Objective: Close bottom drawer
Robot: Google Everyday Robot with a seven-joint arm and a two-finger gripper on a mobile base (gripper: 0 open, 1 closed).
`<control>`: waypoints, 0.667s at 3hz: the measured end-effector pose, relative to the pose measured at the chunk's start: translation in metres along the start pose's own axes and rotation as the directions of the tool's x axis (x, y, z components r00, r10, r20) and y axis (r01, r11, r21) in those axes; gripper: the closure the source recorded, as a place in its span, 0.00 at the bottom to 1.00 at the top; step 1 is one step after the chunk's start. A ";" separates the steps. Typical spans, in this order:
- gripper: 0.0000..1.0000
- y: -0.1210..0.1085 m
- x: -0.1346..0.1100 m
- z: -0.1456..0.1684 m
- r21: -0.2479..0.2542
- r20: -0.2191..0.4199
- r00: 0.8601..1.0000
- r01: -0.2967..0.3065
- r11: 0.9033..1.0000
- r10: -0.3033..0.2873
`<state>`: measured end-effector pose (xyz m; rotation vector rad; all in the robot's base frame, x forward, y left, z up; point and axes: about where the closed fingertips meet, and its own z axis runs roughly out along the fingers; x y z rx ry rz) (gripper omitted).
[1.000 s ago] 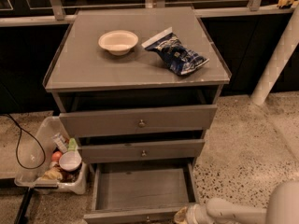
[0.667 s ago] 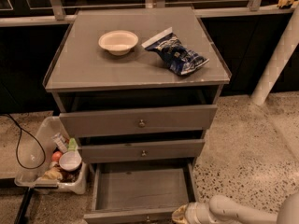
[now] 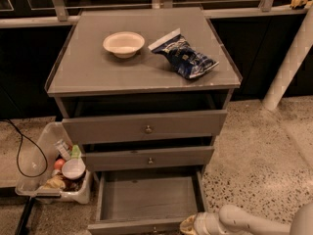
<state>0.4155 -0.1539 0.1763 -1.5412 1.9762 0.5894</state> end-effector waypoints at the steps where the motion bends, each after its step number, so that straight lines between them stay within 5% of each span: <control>1: 0.63 0.000 0.000 0.000 0.000 0.000 1.000 0.000 1.000 0.000; 2: 0.40 0.000 0.000 0.000 0.000 0.000 1.000 0.000 1.000 0.000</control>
Offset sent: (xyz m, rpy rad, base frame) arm 0.0000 0.0000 0.0000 0.0000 0.0000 0.0000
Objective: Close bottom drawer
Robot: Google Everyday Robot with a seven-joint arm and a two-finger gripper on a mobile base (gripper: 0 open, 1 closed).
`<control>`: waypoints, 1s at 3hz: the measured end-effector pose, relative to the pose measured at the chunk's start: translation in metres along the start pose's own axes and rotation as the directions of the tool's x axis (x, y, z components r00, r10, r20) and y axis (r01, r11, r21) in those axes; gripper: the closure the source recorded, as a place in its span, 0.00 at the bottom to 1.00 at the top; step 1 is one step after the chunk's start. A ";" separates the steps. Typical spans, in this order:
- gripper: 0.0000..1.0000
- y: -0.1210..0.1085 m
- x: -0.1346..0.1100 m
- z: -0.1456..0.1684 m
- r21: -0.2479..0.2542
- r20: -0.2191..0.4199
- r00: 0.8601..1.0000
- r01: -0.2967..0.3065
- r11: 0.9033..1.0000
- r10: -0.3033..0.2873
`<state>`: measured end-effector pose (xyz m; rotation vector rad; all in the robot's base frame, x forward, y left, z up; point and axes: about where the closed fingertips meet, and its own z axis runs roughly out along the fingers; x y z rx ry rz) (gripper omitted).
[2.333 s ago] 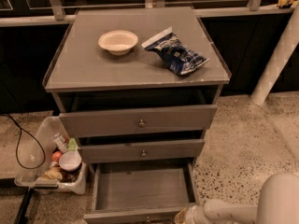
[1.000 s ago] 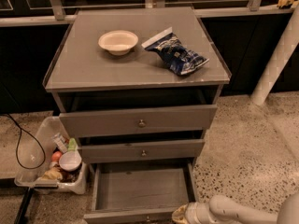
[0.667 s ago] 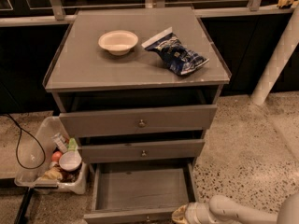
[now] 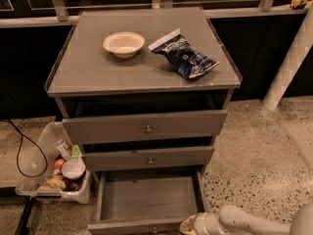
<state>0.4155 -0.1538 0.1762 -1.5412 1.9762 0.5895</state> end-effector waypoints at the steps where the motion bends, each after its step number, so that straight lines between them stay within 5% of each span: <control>1: 0.16 0.000 0.000 0.000 0.000 0.000 1.000 0.000 1.000 0.000; 2: 0.00 -0.010 -0.006 0.004 0.010 0.013 1.000 0.028 1.000 -0.028; 3: 0.19 -0.009 -0.006 0.004 0.010 0.013 1.000 0.028 1.000 -0.029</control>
Offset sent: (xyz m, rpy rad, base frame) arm 0.0436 0.0104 0.0056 0.0161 -0.0993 0.0438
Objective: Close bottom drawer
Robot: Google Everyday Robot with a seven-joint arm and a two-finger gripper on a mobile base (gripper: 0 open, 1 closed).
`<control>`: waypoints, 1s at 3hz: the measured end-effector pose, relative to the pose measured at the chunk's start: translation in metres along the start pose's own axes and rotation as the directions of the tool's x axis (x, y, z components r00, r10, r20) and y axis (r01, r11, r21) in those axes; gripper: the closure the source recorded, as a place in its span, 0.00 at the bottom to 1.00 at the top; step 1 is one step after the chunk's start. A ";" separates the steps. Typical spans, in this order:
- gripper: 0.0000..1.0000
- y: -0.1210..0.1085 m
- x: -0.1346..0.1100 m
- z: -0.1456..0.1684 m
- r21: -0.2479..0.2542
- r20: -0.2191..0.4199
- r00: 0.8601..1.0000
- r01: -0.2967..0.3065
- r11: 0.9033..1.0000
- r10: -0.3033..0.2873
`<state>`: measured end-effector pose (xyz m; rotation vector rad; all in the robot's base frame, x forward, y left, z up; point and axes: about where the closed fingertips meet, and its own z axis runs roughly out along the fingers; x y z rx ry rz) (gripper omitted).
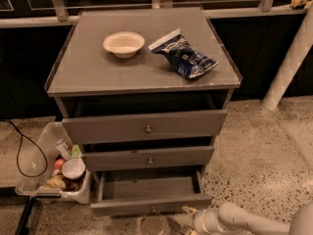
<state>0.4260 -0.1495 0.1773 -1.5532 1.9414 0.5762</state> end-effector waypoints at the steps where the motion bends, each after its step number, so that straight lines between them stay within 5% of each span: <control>1: 0.42 -0.044 -0.009 0.008 0.030 0.005 0.999 0.042 0.999 -0.042; 2: 0.66 -0.117 -0.021 0.019 0.063 -0.014 0.997 0.077 0.995 -0.077; 3: 0.89 -0.123 -0.022 0.019 0.070 -0.017 0.997 0.079 0.994 -0.078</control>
Offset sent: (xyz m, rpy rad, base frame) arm 0.2279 -0.0103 0.0104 -0.0812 -0.1662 0.0018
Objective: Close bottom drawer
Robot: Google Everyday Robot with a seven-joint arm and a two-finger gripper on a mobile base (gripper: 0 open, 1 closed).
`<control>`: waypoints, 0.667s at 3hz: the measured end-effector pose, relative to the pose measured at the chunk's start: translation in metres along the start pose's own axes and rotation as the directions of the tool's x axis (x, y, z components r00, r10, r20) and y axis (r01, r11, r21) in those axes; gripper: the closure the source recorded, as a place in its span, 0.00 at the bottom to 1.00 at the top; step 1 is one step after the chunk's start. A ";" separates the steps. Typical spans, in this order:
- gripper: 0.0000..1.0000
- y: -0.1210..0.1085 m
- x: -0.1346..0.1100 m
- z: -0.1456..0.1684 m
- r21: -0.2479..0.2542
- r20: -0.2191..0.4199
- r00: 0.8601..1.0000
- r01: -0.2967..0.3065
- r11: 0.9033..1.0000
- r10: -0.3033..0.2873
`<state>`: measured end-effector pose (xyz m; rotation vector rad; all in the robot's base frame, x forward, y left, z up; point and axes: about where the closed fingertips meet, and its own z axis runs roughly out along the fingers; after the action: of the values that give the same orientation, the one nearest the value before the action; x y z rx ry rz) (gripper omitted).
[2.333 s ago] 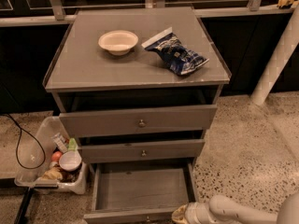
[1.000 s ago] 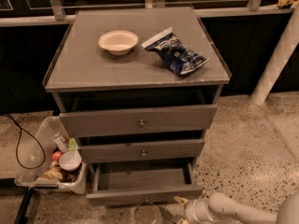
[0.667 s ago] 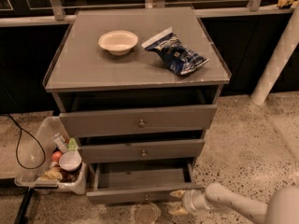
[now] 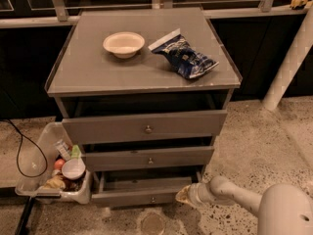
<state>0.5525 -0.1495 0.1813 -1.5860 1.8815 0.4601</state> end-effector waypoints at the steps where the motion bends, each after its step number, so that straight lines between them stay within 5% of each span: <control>1: 1.00 -0.028 -0.004 0.004 0.033 -0.008 1.000 -0.002 0.999 0.003; 2: 0.81 -0.028 -0.004 0.004 0.033 -0.008 1.000 -0.002 0.999 0.003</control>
Offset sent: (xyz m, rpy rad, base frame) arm 0.0286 -0.0008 0.0032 -0.0102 -0.0212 -0.0242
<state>0.5804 -0.1501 0.1845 -1.5669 1.8880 0.4224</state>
